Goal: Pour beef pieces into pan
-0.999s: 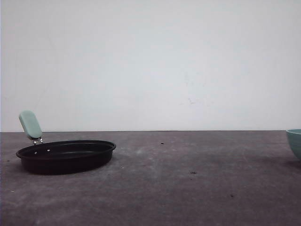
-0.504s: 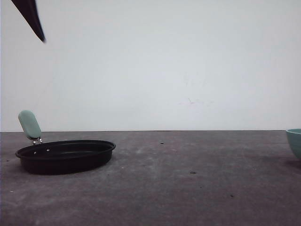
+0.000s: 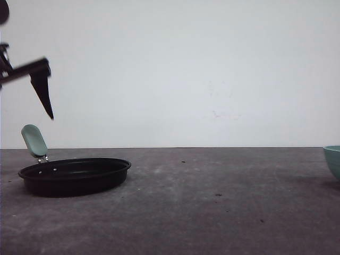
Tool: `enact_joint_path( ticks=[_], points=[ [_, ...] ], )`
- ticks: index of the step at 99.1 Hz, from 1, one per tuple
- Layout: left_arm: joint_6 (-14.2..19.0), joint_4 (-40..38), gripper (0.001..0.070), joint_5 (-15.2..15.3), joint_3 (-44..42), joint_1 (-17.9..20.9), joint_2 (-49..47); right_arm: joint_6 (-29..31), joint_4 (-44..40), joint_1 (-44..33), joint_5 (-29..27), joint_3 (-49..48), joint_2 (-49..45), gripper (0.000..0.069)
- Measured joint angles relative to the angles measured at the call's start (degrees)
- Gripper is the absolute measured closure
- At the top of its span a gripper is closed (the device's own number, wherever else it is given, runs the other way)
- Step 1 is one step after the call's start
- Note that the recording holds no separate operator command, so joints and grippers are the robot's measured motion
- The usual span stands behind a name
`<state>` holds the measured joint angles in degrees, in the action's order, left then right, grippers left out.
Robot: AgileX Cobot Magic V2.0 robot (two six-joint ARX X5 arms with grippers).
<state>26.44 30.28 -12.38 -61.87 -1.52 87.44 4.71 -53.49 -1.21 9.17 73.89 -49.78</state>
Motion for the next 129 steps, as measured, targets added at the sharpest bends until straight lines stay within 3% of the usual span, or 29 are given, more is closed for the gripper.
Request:
enact_joint_path(
  ticks=[22,41,61,79,99,115,129],
  points=[
    [0.2,-4.1,0.0046,-0.2,0.0,-0.3,6.2,-0.2,-4.0,0.0,-0.2,0.0,0.0,0.0009],
    [1.3,-8.0,0.0178,-0.2,0.0,-0.3,9.1,-0.4,-7.3,0.0,-0.4,0.0,0.0,0.0009],
    [2.4,-9.7,0.0217,-0.5,0.0,-0.5,11.1,-0.4,-8.5,0.0,-1.2,0.0,0.0,0.0009],
    [2.8,-10.3,0.0368,-0.4,0.0,-0.7,11.2,-0.4,-8.4,0.0,-1.9,0.0,0.0,0.0009],
    [3.0,-10.4,0.0418,0.2,0.0,-1.2,11.2,-0.4,-8.4,0.0,-1.9,0.0,0.0,0.0009],
    [2.9,-10.4,0.0611,0.2,0.0,-1.7,11.2,-0.7,-8.2,0.0,-1.9,0.0,0.0,0.0009],
    [3.2,-11.0,0.0633,-0.2,-0.2,-2.1,11.2,-1.7,-8.0,0.0,-1.9,0.0,0.0,0.0009]
  ],
)
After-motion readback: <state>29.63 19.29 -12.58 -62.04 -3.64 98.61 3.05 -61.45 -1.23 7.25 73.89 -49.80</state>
